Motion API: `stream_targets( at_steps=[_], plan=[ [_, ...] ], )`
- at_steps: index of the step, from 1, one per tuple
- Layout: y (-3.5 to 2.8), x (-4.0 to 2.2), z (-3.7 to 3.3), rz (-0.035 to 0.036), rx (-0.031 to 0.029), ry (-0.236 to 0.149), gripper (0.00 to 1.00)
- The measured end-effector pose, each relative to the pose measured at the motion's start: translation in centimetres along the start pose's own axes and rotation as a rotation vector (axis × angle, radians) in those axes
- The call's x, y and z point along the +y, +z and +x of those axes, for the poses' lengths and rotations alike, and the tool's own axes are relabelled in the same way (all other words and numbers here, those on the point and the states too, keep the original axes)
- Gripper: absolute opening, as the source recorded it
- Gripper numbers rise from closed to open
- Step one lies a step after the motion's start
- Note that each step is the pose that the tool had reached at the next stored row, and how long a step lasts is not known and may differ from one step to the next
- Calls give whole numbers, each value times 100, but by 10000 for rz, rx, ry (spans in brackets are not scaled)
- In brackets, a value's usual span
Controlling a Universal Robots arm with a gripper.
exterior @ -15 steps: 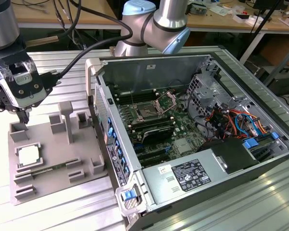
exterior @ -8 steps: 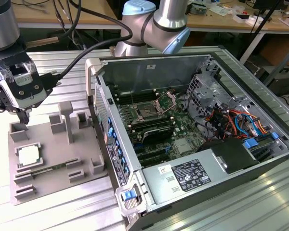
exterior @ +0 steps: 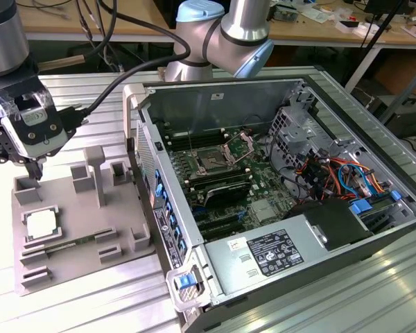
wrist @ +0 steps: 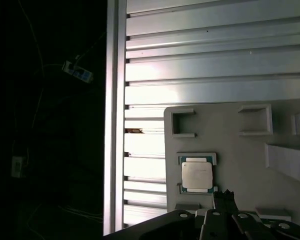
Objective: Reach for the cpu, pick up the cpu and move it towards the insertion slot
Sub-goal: 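Reach for the cpu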
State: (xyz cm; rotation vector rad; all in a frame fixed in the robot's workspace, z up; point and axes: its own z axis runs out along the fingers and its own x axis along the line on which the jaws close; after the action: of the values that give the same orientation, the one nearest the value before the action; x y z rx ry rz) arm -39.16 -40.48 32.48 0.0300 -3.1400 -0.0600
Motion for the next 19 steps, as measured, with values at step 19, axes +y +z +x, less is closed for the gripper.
stream_targets(
  at_steps=[19],
  plan=[
    [41,-2,0,0,0,0,11]
  ],
)
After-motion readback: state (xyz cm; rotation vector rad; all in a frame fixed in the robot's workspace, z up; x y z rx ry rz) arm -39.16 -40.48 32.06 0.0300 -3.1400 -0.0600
